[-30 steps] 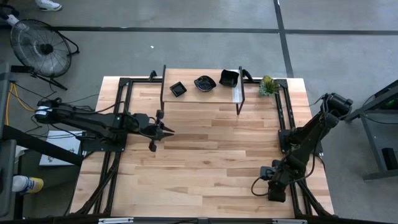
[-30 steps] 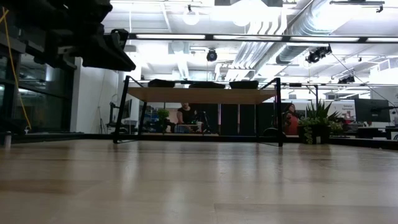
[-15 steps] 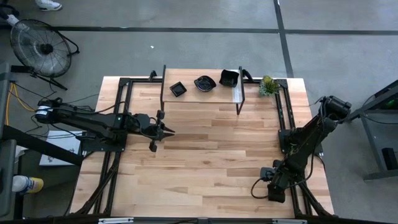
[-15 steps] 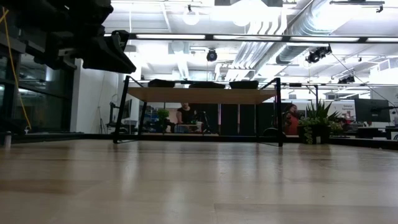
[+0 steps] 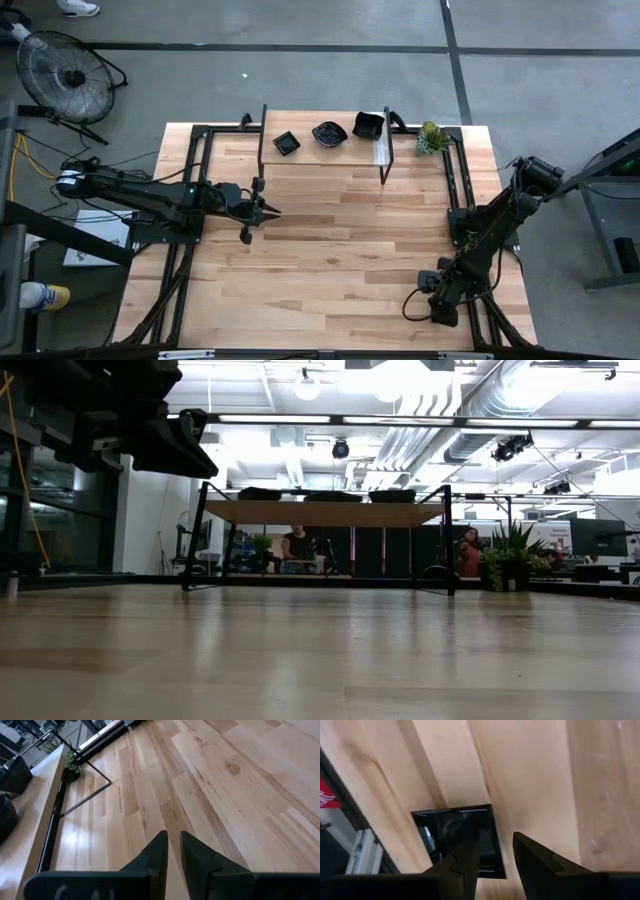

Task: Pick & Place Mini shaped plates
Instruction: Stack the square plate on top of the other square plates on the shelf

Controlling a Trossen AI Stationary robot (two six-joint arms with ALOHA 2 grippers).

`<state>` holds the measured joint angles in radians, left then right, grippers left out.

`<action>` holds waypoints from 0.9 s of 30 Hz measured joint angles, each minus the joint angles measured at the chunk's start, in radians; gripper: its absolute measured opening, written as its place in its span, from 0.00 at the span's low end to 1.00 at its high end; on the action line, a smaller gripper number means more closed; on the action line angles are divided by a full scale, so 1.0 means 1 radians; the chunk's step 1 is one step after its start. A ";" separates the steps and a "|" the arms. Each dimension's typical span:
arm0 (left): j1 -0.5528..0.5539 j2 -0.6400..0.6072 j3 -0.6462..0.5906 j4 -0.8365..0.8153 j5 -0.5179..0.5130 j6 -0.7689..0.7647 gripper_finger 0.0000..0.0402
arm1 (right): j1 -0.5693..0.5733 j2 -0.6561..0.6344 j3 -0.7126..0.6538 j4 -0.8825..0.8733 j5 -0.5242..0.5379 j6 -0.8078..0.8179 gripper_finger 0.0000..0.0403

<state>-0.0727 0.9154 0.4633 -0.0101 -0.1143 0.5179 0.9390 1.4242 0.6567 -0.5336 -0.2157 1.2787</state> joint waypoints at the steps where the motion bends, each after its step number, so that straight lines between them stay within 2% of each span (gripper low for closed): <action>1: 0.000 0.000 0.000 0.000 0.000 0.000 0.12 | 0.000 0.000 0.000 0.007 0.000 0.000 0.28; 23: 0.000 0.000 0.000 -0.009 0.003 0.000 0.12 | 0.000 0.018 0.000 0.060 -0.003 0.003 0.28; 27: 0.000 0.000 0.000 -0.011 0.003 0.000 0.12 | 0.000 0.018 0.000 0.060 -0.002 0.002 0.25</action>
<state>-0.0727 0.9150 0.4633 -0.0215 -0.1116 0.5179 0.9390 1.4418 0.6571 -0.4739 -0.2173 1.2804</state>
